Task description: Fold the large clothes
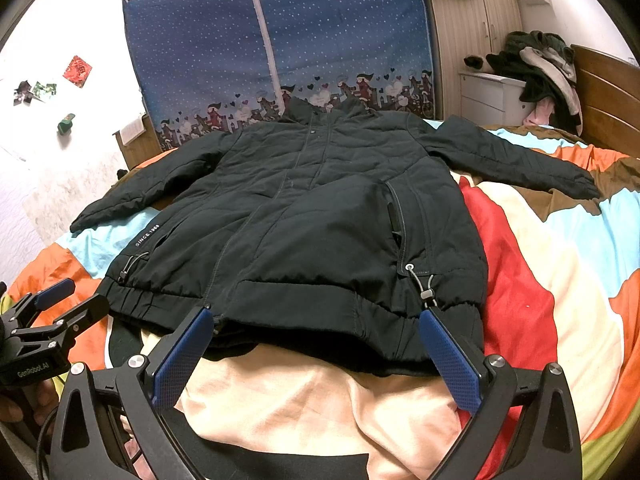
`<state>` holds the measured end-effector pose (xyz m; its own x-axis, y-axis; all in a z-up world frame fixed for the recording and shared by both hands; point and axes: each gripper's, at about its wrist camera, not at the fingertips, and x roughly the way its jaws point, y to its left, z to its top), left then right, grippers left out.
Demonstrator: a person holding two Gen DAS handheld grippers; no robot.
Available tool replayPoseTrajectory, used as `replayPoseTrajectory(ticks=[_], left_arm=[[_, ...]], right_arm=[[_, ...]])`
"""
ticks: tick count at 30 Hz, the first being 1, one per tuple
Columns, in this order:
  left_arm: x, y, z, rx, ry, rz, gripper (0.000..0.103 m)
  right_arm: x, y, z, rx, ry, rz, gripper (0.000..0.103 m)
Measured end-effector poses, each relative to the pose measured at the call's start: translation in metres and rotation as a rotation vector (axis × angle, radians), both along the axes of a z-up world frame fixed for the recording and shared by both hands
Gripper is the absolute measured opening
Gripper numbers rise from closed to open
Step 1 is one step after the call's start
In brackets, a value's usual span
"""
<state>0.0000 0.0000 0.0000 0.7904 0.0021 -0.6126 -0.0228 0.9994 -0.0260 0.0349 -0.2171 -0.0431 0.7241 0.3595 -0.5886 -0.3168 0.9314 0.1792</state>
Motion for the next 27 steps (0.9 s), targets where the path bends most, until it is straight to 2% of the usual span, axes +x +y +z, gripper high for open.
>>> replayPoseTrajectory(ticks=[15, 18, 22, 27], left_arm=[[0.000, 0.000, 0.000, -0.001, 0.001, 0.000, 0.098], [0.000, 0.000, -0.001, 0.001, 0.008, 0.002, 0.098], [0.008, 0.000, -0.007, 0.018, 0.034, 0.026, 0.098], [0.026, 0.011, -0.002, 0.011, 0.079, 0.034, 0.098]], right_arm=[[0.000, 0.006, 0.007, -0.001, 0.006, 0.002, 0.103], [0.001, -0.001, -0.003, -0.007, 0.014, 0.002, 0.103], [0.007, 0.007, -0.005, -0.057, 0.038, -0.007, 0.103], [0.023, 0.013, 0.007, -0.120, 0.059, -0.023, 0.103]])
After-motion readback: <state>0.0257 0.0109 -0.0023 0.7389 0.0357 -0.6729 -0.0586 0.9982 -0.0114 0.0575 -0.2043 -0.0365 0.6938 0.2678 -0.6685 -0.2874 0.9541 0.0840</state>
